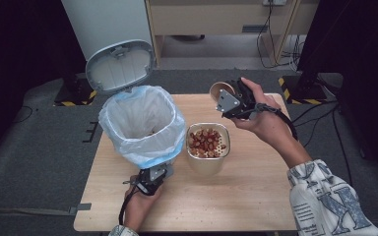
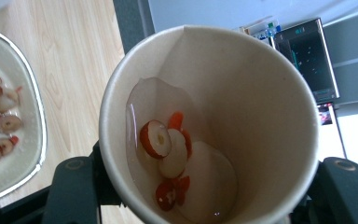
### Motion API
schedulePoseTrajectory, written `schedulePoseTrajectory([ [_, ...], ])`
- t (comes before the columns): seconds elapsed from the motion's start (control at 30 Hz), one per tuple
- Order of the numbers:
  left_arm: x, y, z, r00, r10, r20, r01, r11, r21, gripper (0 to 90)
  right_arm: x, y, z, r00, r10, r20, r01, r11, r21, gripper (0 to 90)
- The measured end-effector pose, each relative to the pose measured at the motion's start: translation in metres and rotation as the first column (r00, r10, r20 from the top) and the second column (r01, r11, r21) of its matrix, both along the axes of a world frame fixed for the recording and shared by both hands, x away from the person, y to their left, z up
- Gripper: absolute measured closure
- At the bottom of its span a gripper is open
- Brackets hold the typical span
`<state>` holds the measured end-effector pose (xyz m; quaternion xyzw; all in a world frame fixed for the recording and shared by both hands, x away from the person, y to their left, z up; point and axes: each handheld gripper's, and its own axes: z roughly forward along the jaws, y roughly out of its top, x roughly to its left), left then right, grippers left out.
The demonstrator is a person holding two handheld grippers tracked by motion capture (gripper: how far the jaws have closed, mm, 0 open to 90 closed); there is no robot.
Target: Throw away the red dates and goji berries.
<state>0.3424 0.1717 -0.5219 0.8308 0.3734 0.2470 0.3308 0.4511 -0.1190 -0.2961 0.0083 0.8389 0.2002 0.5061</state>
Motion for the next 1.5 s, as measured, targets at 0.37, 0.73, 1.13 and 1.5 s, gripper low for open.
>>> schedulePoseTrajectory([
  [0.37, 0.0, 0.0, 0.0, 1.0, -0.002, -0.002, 0.002, 1.0, 0.0, 89.5, -0.002, 0.003, 0.006, 0.9994, 0.0, 0.036, 0.002, 0.997, -0.073, 35.5],
  [0.73, 0.0, 0.0, 0.0, 1.0, 0.0, -0.004, 0.0, 1.0, -0.004, 89.5, -0.005, 0.005, 0.011, 0.9984, 0.011, 0.055, -0.006, 0.996, -0.094, 35.8],
  [1.13, 0.0, 0.0, 0.0, 1.0, -0.001, -0.004, 0.001, 1.0, -0.003, 89.5, -0.006, 0.002, 0.015, 0.9977, 0.016, 0.066, -0.01, 0.996, -0.09, 36.0],
  [1.5, 0.0, 0.0, 0.0, 1.0, -0.002, -0.004, 0.002, 1.0, -0.003, 89.5, -0.012, 0.01, 0.014, 0.9909, 0.047, 0.126, -0.022, 0.98, -0.197, 36.1],
])
